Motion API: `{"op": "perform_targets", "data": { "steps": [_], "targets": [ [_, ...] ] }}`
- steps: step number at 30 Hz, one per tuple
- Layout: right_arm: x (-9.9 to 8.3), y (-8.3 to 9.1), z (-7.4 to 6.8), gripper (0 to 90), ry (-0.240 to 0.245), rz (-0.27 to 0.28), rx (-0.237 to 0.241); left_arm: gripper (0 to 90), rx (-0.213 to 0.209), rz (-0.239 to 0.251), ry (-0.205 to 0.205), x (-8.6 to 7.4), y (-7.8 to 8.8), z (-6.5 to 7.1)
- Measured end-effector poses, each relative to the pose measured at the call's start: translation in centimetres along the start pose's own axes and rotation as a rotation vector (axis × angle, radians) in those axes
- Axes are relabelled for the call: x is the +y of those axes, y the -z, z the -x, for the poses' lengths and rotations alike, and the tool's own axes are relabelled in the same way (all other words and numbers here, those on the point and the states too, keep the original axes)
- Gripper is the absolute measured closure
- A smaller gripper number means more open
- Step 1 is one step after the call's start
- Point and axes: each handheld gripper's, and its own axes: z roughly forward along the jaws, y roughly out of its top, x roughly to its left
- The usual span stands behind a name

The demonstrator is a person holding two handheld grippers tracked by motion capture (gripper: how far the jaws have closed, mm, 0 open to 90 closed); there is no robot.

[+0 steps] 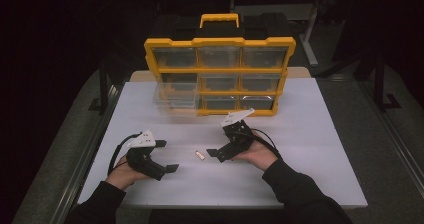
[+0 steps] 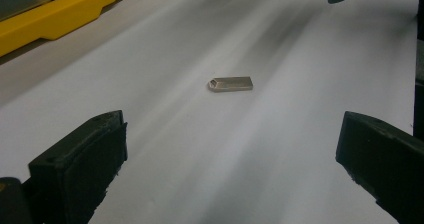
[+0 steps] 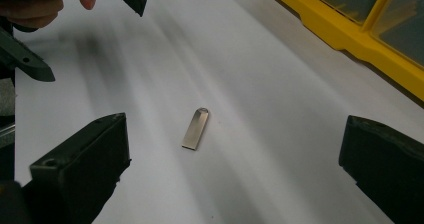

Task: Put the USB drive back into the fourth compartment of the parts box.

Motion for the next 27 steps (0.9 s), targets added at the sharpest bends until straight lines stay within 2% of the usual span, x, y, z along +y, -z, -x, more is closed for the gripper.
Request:
{"op": "perform_targets", "data": {
  "steps": [27],
  "targets": [
    [1.9,-1.4,-0.3,0.0,0.019,0.006,0.008,0.0,-0.001,0.003,0.001,0.0,0.0,0.0]
  ]
}}
